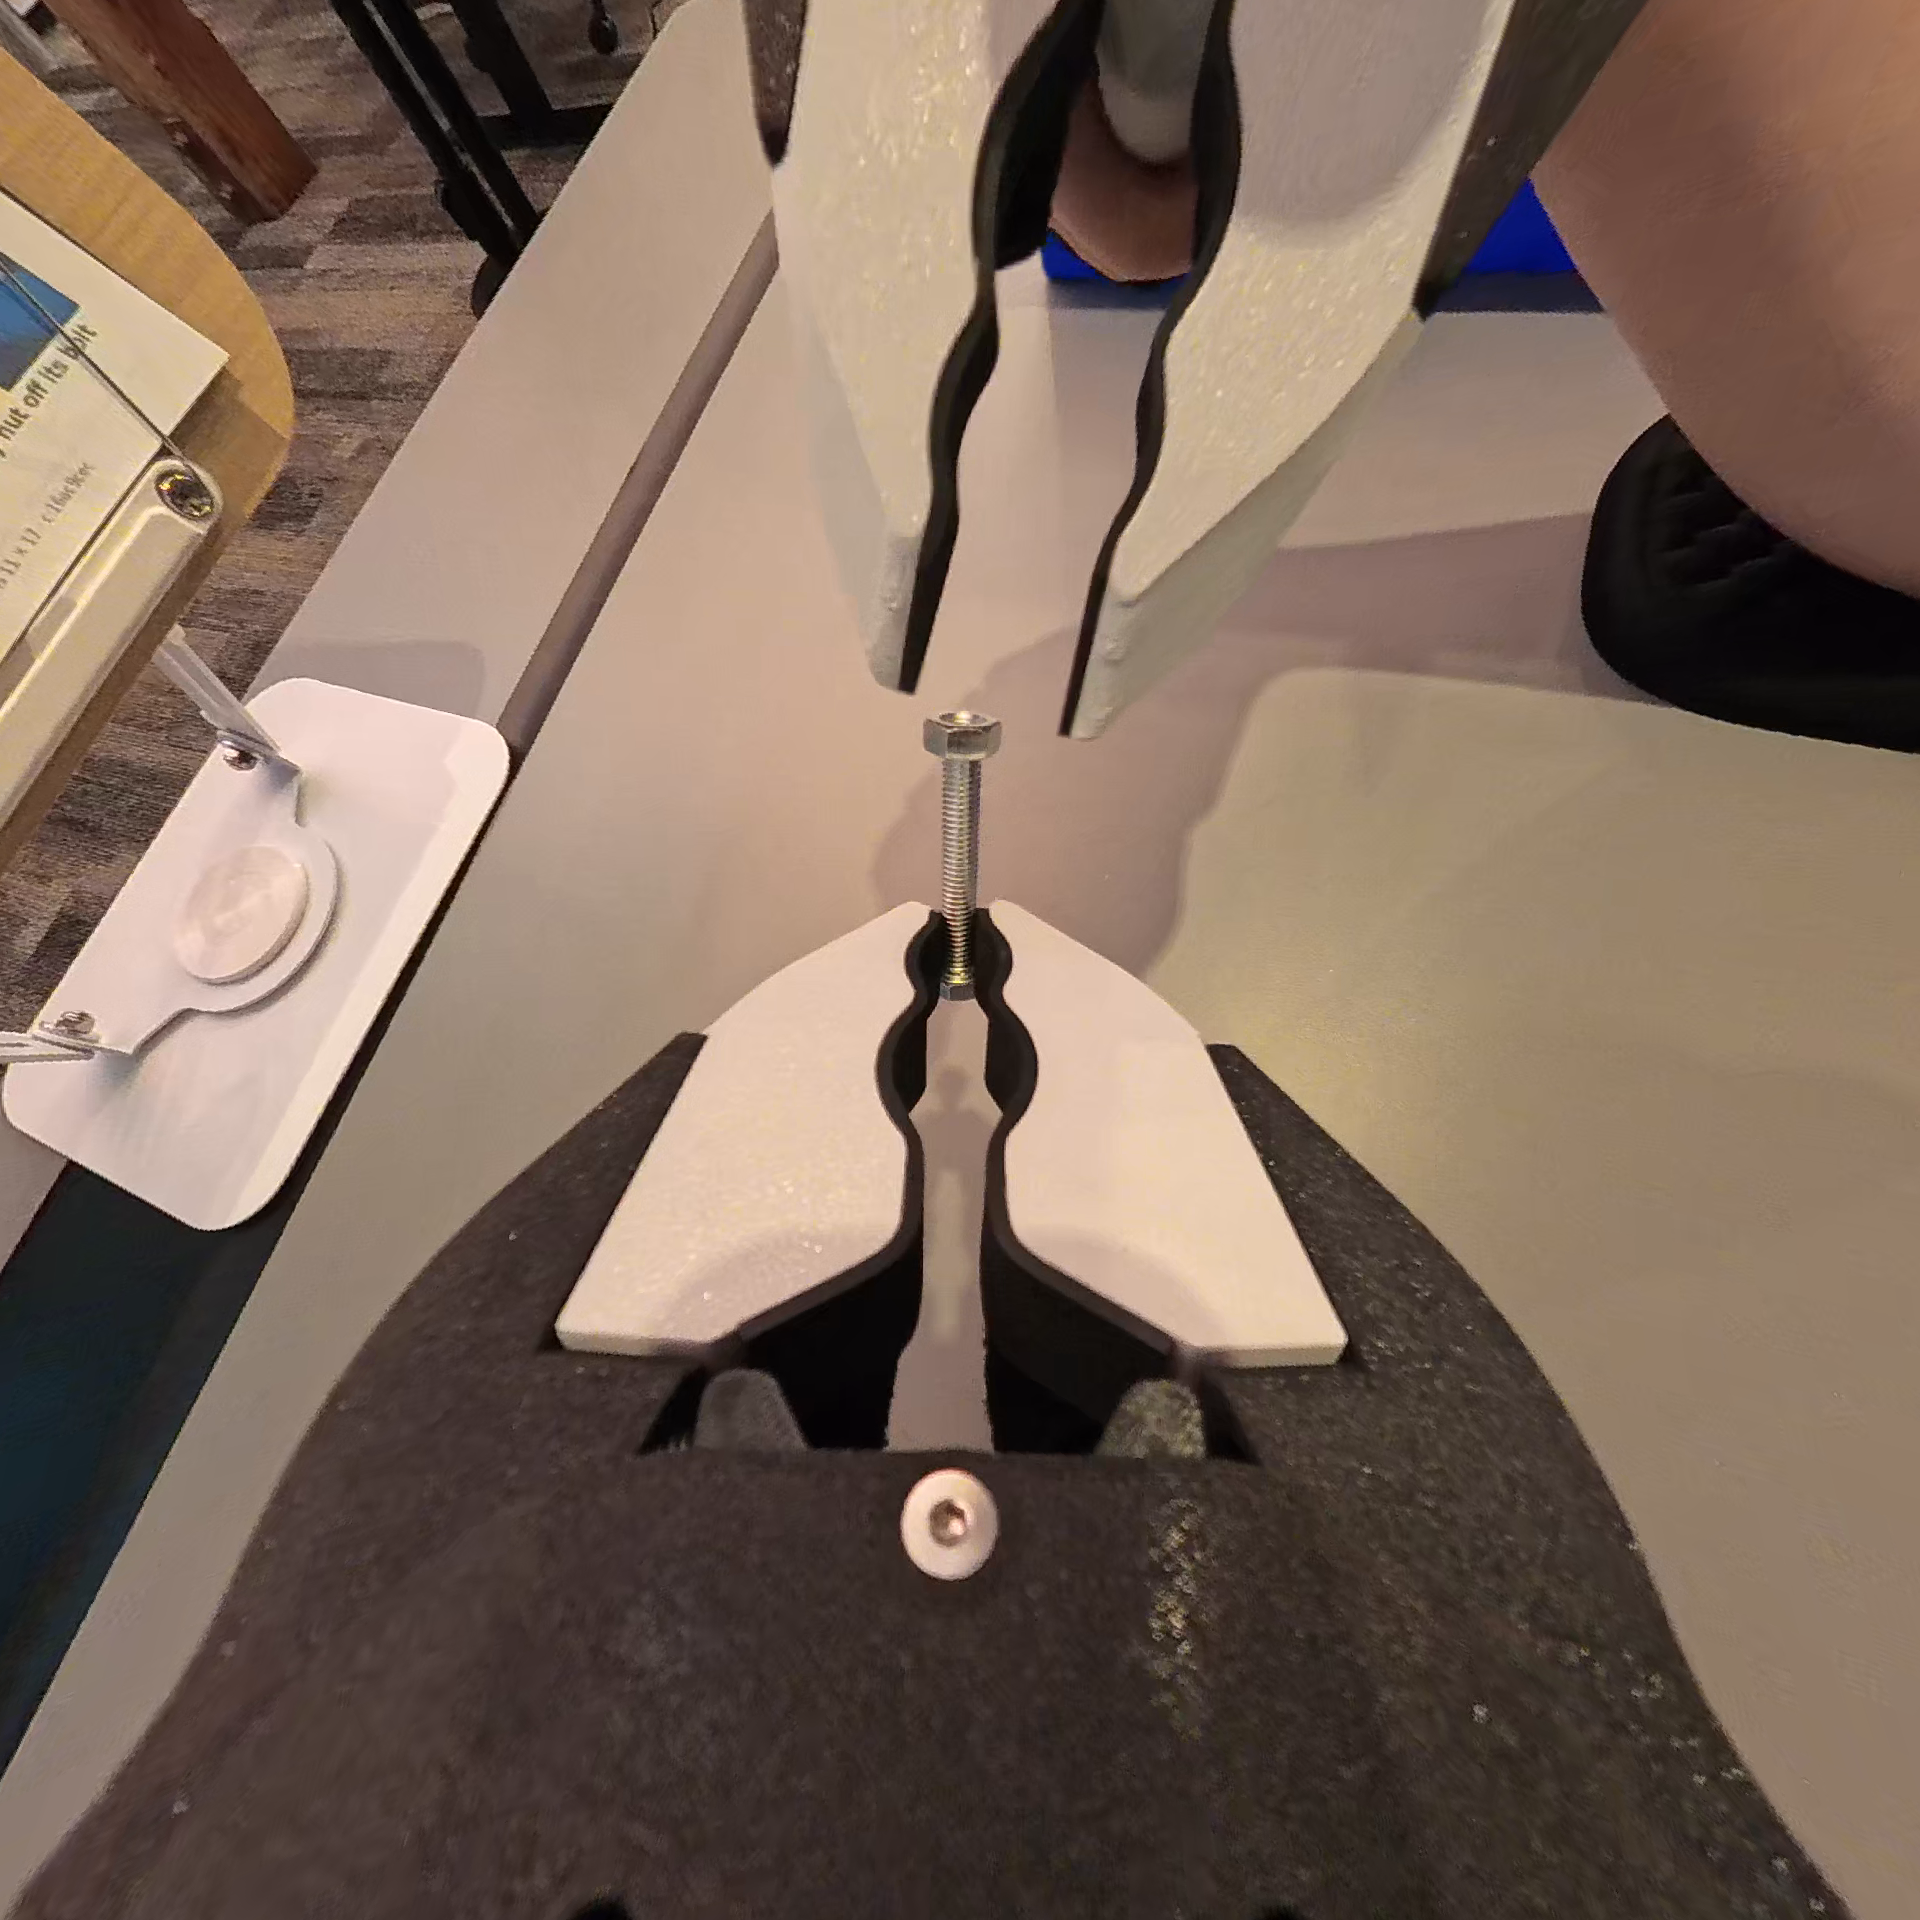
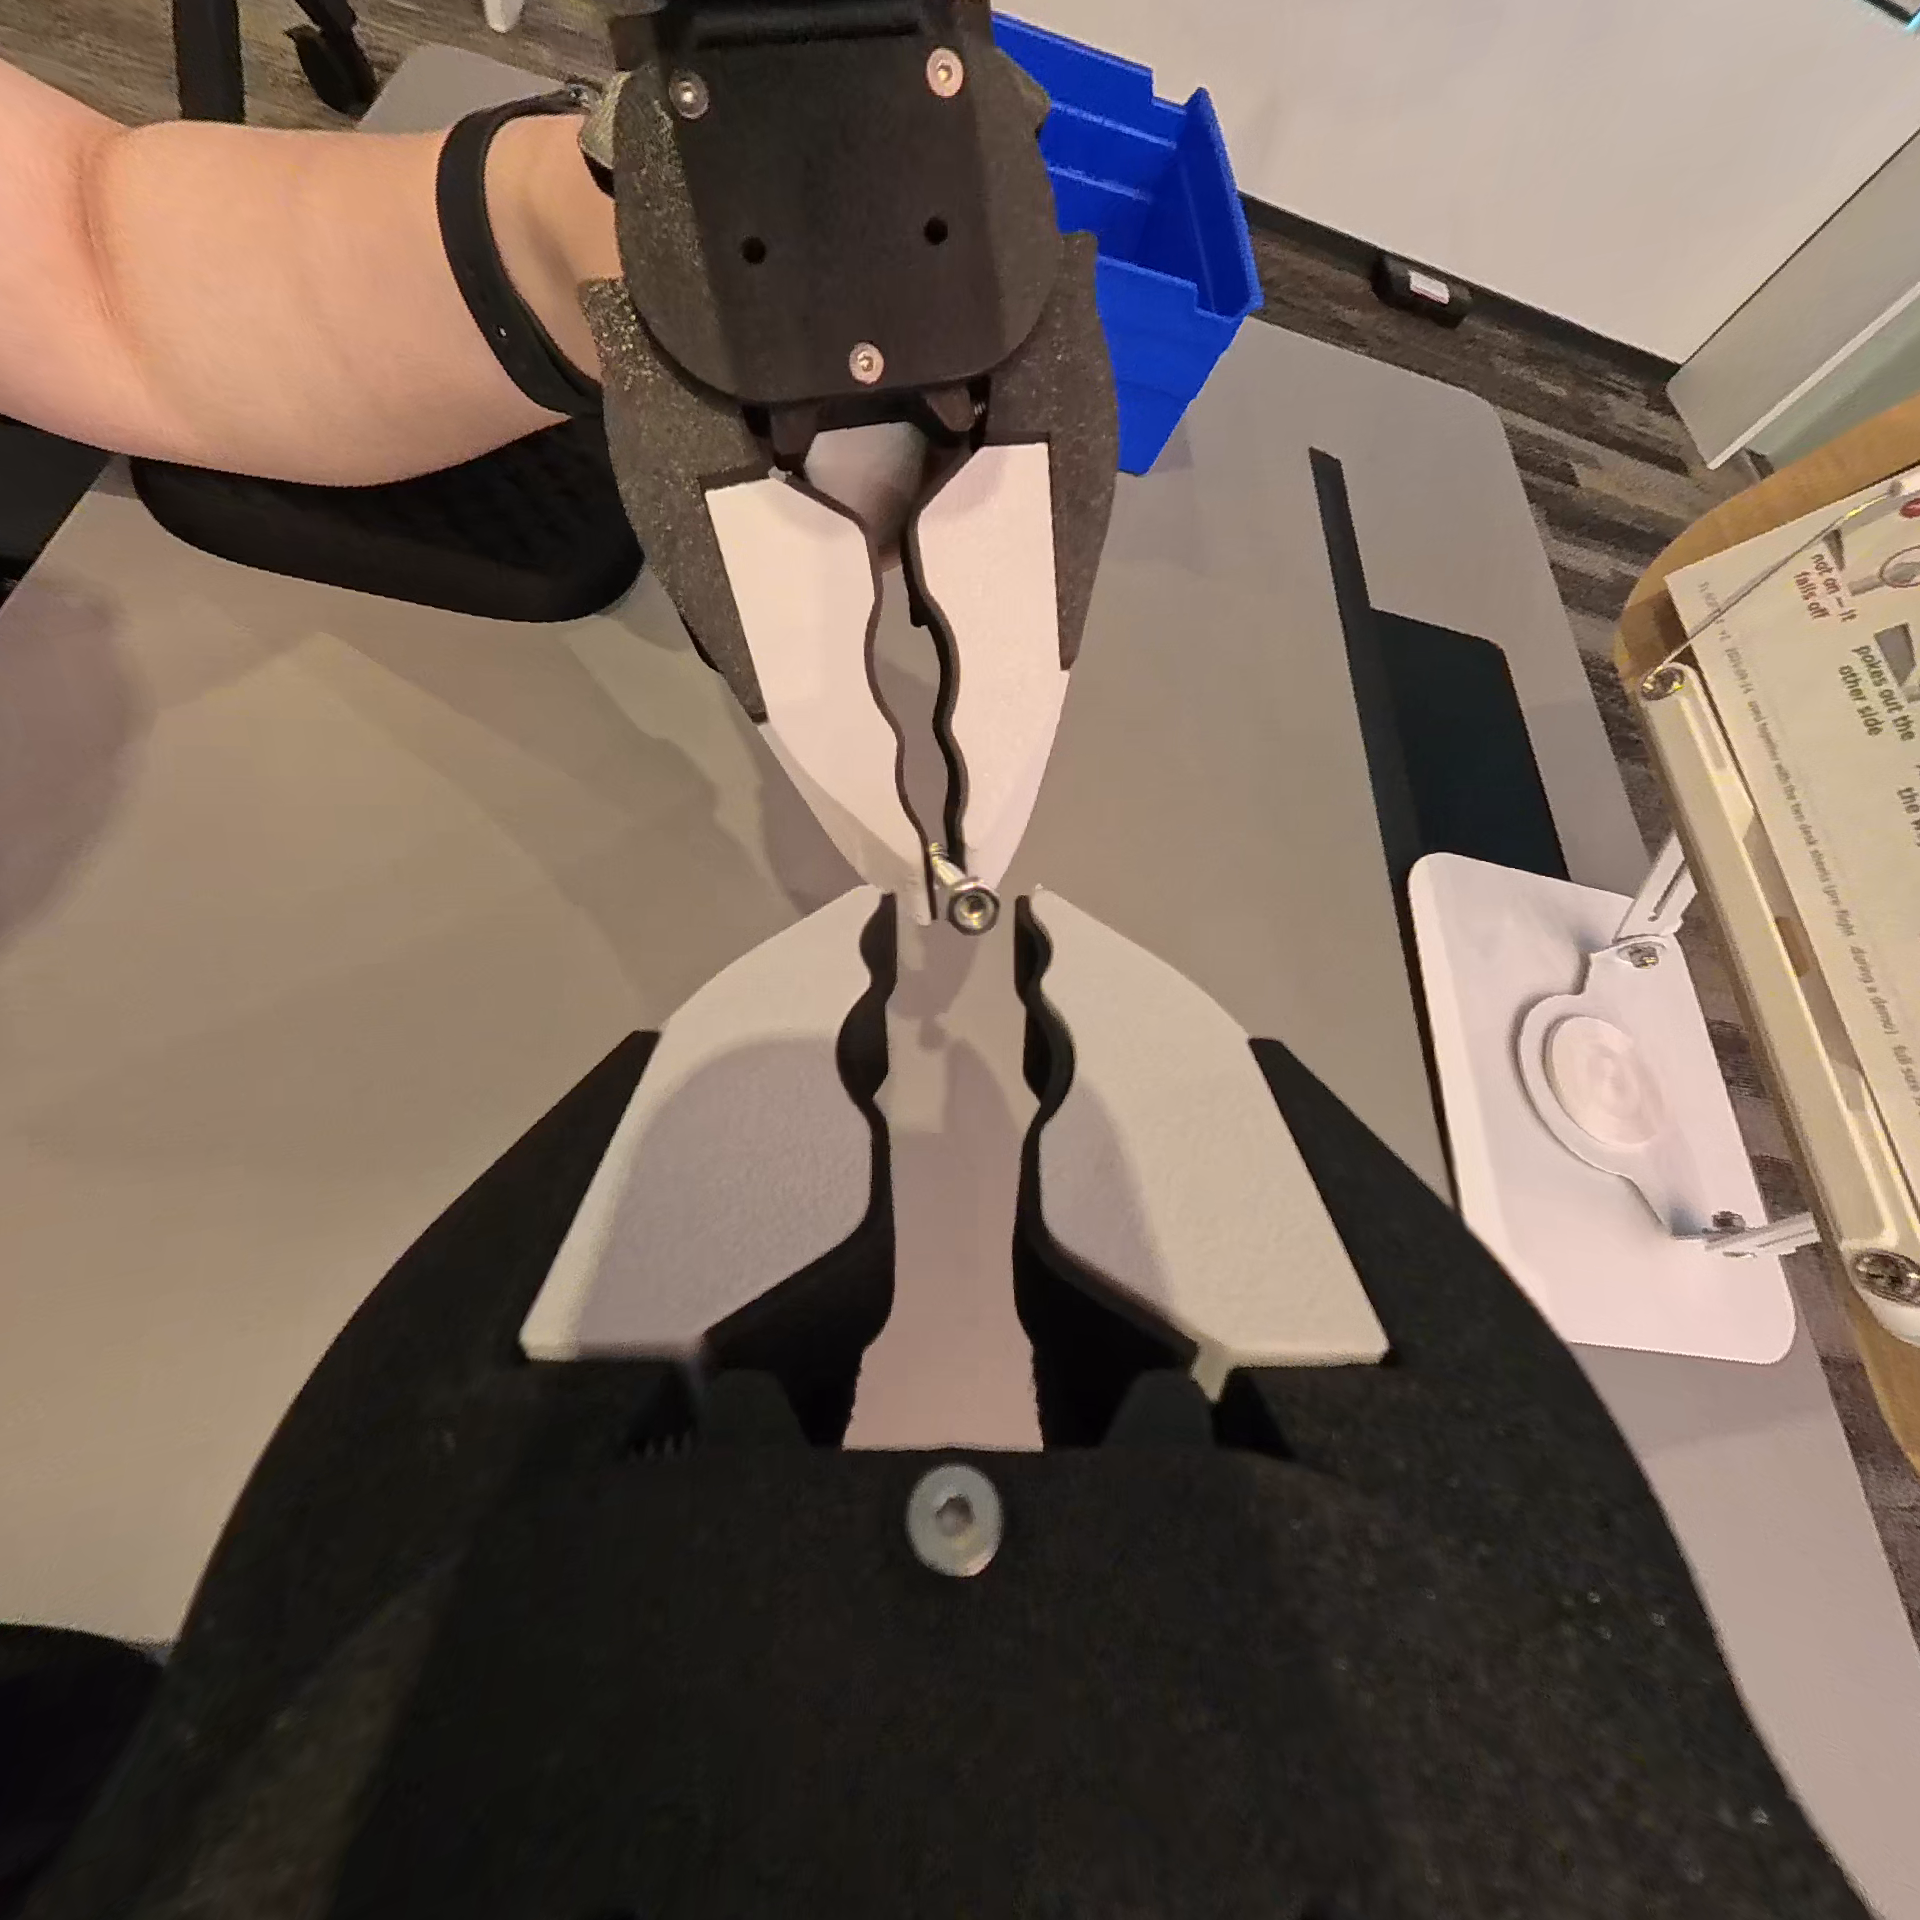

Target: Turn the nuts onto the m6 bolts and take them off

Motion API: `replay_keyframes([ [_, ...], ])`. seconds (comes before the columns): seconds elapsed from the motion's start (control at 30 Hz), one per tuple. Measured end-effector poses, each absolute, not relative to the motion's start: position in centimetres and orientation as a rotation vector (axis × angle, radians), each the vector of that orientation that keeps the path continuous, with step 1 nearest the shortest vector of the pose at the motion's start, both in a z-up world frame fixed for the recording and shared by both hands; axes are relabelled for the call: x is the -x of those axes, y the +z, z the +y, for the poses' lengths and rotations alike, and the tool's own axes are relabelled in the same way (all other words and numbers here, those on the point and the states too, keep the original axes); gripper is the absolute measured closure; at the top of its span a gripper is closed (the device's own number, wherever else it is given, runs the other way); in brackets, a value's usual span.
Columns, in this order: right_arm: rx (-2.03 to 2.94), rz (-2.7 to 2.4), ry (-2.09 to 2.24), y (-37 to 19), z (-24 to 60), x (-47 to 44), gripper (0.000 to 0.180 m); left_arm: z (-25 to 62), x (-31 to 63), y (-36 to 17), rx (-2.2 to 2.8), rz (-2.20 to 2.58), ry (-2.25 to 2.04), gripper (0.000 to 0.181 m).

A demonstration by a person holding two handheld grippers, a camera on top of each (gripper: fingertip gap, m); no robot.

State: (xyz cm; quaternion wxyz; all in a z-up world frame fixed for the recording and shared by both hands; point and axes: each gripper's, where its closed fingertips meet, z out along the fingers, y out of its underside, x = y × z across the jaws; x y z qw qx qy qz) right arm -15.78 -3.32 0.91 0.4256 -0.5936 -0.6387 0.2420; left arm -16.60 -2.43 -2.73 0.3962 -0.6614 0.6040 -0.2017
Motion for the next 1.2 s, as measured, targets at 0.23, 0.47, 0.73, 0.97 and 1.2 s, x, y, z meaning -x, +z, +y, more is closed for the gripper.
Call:
replay_keyframes([
  [0.23, 1.510, -1.587, 0.629, 0.6, -3.1, 16.1, 0.162, -2.4, 16.5, -2.7, 1.672, 1.525, -0.507, 0.176],
  [0.47, 1.547, -1.568, 0.644, 0.4, -2.8, 16.0, 0.170, -2.3, 16.4, -2.8, 1.668, 1.526, -0.477, 0.176],
  [0.73, 1.695, -1.318, 0.766, 1.3, -0.4, 16.4, 0.170, 0.4, 17.0, -1.7, 1.676, 1.356, -0.214, 0.176],
  [0.97, 1.869, -1.009, 0.946, 1.4, 1.7, 17.2, 0.170, 2.5, 18.2, -1.5, 1.679, 1.226, 0.027, 0.176],
  [1.2, 1.979, -0.823, 0.923, 0.5, 2.9, 17.9, 0.170, 3.8, 19.3, -2.1, 1.693, 1.198, 0.212, 0.176],
])
